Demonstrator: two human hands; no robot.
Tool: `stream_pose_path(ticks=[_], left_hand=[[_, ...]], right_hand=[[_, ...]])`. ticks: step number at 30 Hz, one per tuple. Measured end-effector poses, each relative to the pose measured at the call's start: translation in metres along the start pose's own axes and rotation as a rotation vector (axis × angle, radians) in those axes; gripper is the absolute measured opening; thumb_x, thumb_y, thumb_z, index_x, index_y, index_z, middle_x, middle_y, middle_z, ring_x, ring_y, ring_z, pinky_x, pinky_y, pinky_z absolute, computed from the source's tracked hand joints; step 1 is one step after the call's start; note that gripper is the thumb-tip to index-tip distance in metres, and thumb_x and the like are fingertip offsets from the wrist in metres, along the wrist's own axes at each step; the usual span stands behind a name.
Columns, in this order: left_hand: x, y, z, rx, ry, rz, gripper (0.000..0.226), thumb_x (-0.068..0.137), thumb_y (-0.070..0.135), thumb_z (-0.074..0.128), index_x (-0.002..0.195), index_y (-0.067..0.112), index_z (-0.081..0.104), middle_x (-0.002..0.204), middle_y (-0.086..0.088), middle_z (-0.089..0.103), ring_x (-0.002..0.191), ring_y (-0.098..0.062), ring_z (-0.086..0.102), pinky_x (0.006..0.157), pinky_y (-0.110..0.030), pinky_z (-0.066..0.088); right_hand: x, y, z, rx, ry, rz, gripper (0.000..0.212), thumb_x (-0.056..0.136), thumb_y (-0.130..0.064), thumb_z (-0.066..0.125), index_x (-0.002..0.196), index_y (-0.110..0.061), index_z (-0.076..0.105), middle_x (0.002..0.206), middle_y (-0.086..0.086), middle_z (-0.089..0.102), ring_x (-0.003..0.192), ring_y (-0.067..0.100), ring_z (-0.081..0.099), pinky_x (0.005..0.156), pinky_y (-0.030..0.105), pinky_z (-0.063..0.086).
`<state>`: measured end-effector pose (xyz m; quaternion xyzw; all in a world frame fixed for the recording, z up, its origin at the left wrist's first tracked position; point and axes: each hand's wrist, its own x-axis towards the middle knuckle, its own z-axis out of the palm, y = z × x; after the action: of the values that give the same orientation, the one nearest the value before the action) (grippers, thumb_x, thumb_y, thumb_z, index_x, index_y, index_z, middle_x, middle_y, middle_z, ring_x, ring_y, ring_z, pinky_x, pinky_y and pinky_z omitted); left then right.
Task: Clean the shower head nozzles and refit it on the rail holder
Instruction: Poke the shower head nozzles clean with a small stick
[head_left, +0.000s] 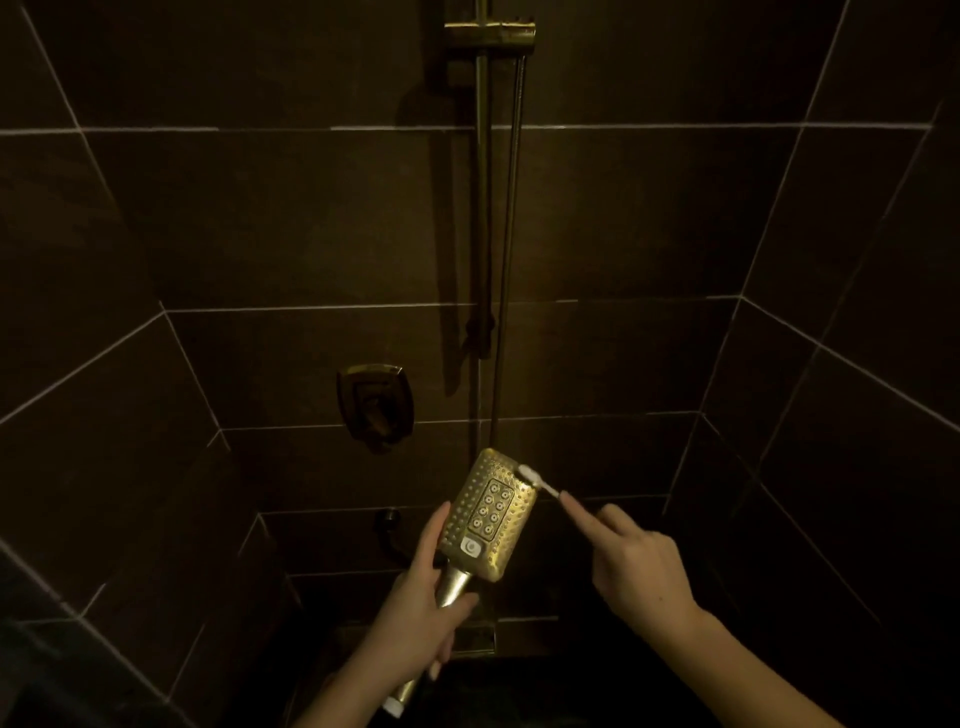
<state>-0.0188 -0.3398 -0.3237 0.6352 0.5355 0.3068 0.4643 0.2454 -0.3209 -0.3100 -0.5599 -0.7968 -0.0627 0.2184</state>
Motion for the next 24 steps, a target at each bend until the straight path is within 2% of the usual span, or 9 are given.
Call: stream_pose_path(ticks=[2,4,6,10,14,16,20,22,24], left_hand=[[0.000,-0.001,0.001,-0.006,-0.012,-0.008,0.105,0.095,0.010,0.066,0.147,0.068,-0.005,0.116,0.003,0.072,0.050,-0.020,0.064,0.045,-0.031,0.052],[0.002,-0.001,0.001,-0.019,-0.018,-0.017,0.105,0.095,0.011,0.067,0.148,0.067,-0.004,0.116,0.005,0.071,0.052,-0.021,0.065,0.048,-0.033,0.054],[0.003,-0.002,0.001,-0.031,-0.012,-0.019,0.105,0.094,0.010,0.068,0.147,0.068,-0.002,0.113,0.006,0.073,0.053,-0.023,0.066,0.047,-0.033,0.053],[0.004,0.000,0.002,-0.044,-0.015,0.009,0.103,0.093,0.006,0.067,0.143,0.070,0.003,0.107,0.004,0.076,0.051,-0.022,0.064,0.044,-0.031,0.052],[0.006,0.000,0.002,-0.043,-0.024,0.002,0.105,0.094,0.009,0.068,0.146,0.068,0.000,0.112,0.000,0.075,0.052,-0.020,0.064,0.045,-0.031,0.052],[0.007,-0.001,0.002,-0.042,-0.027,0.001,0.105,0.094,0.009,0.068,0.147,0.068,-0.001,0.113,0.000,0.074,0.051,-0.020,0.064,0.044,-0.031,0.051],[0.008,0.002,0.005,-0.048,-0.019,0.024,0.105,0.094,0.010,0.068,0.144,0.072,-0.001,0.106,0.006,0.076,0.050,-0.022,0.063,0.042,-0.030,0.050],[0.009,0.004,0.005,-0.044,-0.019,0.028,0.106,0.094,0.010,0.067,0.142,0.073,-0.003,0.107,0.004,0.076,0.050,-0.020,0.063,0.042,-0.030,0.050],[0.010,0.005,0.005,-0.040,-0.023,0.021,0.106,0.094,0.010,0.067,0.142,0.072,-0.005,0.107,0.001,0.076,0.051,-0.019,0.063,0.044,-0.031,0.051]], right_hand=[[-0.002,-0.004,0.001,0.016,0.011,-0.007,0.087,0.072,-0.010,0.077,0.146,-0.029,0.037,0.092,-0.008,0.058,0.046,0.008,0.050,0.037,0.021,0.045],[-0.011,-0.019,0.005,0.002,-0.070,-0.143,0.092,0.068,-0.013,0.078,0.147,-0.030,0.035,0.090,-0.009,0.058,0.045,0.007,0.049,0.037,0.021,0.045],[-0.017,-0.027,0.008,-0.002,-0.104,-0.179,0.096,0.066,-0.016,0.079,0.148,-0.031,0.033,0.089,-0.010,0.058,0.045,0.006,0.049,0.037,0.020,0.044],[-0.006,-0.017,0.004,0.051,0.016,0.078,0.095,0.066,-0.011,0.081,0.147,-0.032,0.035,0.088,-0.010,0.057,0.045,0.007,0.049,0.038,0.015,0.039],[-0.031,-0.035,0.013,0.045,-0.147,-0.163,0.100,0.070,-0.026,0.072,0.153,-0.037,0.017,0.091,-0.013,0.057,0.047,0.004,0.050,0.040,0.018,0.045],[-0.031,-0.032,0.011,0.041,-0.115,-0.154,0.093,0.076,-0.027,0.062,0.153,-0.040,0.012,0.093,-0.013,0.058,0.048,0.005,0.052,0.041,0.021,0.048],[-0.010,-0.011,-0.003,0.079,0.056,0.105,0.087,0.071,-0.008,0.074,0.147,-0.033,0.038,0.090,-0.009,0.057,0.047,0.006,0.047,0.039,0.021,0.046],[-0.009,-0.012,-0.007,0.075,0.021,0.065,0.084,0.074,-0.009,0.072,0.147,-0.032,0.039,0.092,-0.010,0.057,0.048,0.006,0.047,0.039,0.020,0.046],[-0.018,-0.021,-0.006,0.051,-0.063,-0.085,0.079,0.078,-0.016,0.062,0.149,-0.033,0.033,0.091,-0.011,0.057,0.048,0.005,0.050,0.039,0.020,0.045]])
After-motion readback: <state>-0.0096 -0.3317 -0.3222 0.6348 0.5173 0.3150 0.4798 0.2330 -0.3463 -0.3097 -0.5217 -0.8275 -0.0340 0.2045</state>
